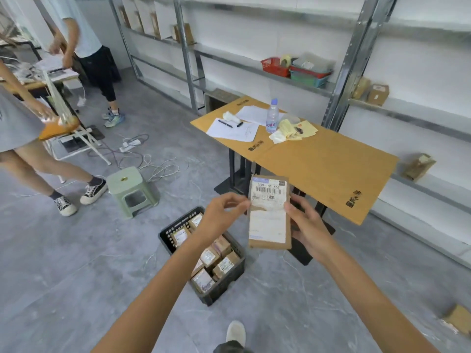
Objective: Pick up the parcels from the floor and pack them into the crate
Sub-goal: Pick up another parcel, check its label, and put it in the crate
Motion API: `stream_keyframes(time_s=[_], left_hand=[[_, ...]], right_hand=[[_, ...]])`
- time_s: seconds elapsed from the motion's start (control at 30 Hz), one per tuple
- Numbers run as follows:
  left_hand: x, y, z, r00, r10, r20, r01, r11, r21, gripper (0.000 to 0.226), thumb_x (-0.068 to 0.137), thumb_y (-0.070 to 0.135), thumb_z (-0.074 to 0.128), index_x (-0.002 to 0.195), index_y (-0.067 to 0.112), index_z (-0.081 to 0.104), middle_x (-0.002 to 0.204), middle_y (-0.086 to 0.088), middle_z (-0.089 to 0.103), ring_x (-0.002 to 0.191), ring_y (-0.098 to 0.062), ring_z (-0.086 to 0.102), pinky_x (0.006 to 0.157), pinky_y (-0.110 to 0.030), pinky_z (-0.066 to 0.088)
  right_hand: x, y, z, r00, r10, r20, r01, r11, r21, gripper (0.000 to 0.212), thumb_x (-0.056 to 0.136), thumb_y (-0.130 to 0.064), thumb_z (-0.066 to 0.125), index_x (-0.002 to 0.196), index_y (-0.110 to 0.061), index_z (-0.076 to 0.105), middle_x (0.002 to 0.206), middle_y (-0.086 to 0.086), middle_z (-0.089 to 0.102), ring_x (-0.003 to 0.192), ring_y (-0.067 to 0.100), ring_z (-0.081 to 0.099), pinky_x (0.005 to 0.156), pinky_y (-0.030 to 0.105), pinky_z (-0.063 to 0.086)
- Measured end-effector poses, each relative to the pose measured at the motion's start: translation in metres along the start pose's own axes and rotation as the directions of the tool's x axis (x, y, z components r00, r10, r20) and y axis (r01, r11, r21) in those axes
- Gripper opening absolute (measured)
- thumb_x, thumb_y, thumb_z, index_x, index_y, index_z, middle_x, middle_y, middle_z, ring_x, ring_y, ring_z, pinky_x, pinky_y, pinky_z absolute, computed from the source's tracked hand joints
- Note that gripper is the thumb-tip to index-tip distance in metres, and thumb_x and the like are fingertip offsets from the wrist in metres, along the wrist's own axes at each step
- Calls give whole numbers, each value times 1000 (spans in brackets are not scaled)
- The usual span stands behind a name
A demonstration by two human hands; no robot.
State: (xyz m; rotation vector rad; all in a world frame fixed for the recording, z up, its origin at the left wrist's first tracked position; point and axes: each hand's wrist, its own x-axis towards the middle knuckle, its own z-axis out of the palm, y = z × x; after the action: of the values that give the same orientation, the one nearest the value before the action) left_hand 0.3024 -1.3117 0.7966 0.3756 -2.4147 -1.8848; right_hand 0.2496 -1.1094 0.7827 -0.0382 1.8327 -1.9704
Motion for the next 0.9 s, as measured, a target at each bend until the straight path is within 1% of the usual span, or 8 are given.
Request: stream_keyframes(time_s=[0.1,0.23,0.33,0.4,0.5,0.7,0.8,0.9], left_hand=[[44,3,-31,998,-61,3,62,998,-24,14,88,27,65,101,22,63,107,6,66,103,-13,62,89,-42,54],[90,9,-68,984,-122,126,124,992,-9,47,88,29,65,130,25,45,115,4,58,108,-19,60,85,-42,56],[119,4,-100,976,-139,170,145,989,-20,44,87,24,66,126,28,45,112,2,60,110,-20,60,84,-44,57],[136,-1,-120,974,-165,157,178,981,-72,42,87,18,67,123,25,46,113,-5,59,109,-20,61,78,-38,59],[165,-13,-150,968,-188,164,209,971,-120,45,86,13,67,124,22,46,117,-12,56,104,-20,63,71,-31,60],[245,-45,-219,955,-234,182,266,948,-174,50,82,13,71,125,20,46,117,-11,58,99,-25,66,71,-35,60],[287,-61,-256,949,-254,187,289,937,-196,51,81,11,73,123,21,45,117,-11,58,101,-27,66,71,-36,60],[323,-84,-287,935,-293,202,331,924,-189,50,79,10,74,117,22,44,117,-10,58,104,-27,64,72,-37,60]], right_hand=[[40,-11,19,1000,27,8,-27,999,-18,27,93,-27,57,119,-34,53,104,-3,71,97,14,66,82,38,55],[87,-24,50,995,70,65,-66,996,-55,25,92,-28,57,115,-35,54,107,0,70,103,21,64,92,46,51],[118,-29,82,991,79,104,-72,995,-65,26,93,-29,55,117,-35,53,108,-1,70,103,20,63,90,43,51],[137,-28,104,990,82,115,-75,995,-58,32,94,-28,54,126,-29,52,111,1,69,103,20,63,89,42,51],[169,-23,134,992,95,80,-91,994,-58,35,94,-29,54,129,-26,51,114,3,68,106,21,62,88,43,51],[229,-9,200,992,122,-18,-123,989,-80,29,95,-36,51,122,-27,55,115,2,65,100,14,62,72,28,53],[253,3,236,982,179,-63,-183,981,-70,27,92,-39,56,117,-30,55,115,2,66,98,19,68,81,36,57],[278,22,270,960,244,-135,-243,970,23,35,91,-34,59,123,-21,54,108,9,69,88,23,71,80,38,59]])
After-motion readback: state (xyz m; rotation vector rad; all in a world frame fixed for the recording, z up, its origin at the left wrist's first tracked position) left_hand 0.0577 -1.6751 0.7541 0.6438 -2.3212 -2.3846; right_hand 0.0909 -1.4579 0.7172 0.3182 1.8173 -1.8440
